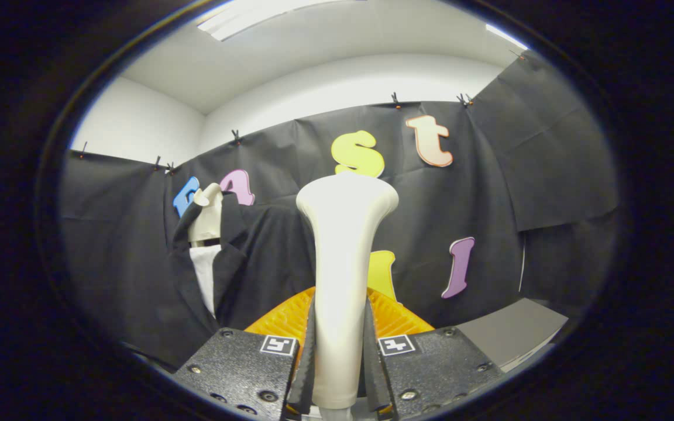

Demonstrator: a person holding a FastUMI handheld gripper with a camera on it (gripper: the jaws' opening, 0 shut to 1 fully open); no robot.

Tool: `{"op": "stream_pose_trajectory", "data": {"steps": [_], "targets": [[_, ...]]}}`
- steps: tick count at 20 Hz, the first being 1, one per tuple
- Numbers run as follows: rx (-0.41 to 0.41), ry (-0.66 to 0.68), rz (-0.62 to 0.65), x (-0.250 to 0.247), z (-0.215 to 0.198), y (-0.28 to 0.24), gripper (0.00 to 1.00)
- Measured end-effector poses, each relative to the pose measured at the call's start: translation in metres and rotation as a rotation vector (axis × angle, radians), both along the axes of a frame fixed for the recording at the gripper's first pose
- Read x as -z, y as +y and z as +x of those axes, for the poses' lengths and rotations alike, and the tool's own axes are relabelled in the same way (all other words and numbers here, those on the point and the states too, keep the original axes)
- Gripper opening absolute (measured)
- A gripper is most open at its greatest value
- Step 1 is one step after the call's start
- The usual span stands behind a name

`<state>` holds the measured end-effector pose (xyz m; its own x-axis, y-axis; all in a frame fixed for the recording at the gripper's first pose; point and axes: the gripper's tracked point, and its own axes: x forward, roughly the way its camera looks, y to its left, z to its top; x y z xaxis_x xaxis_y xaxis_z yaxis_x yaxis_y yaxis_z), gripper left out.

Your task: Iron the clothes twice with a garment steamer, once on the left side and once on the right side.

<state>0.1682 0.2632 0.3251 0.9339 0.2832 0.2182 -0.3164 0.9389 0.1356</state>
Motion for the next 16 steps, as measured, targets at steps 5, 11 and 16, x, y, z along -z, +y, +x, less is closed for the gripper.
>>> {"op": "stream_pose_trajectory", "data": {"steps": [5, 11, 16], "targets": [[-0.068, -0.043, -0.040, -0.022, -0.013, 0.055, 0.38], [-0.098, -0.038, -0.109, -0.026, -0.004, 0.107, 0.38], [-0.103, -0.009, -0.128, -0.023, 0.006, 0.130, 0.38]]}}
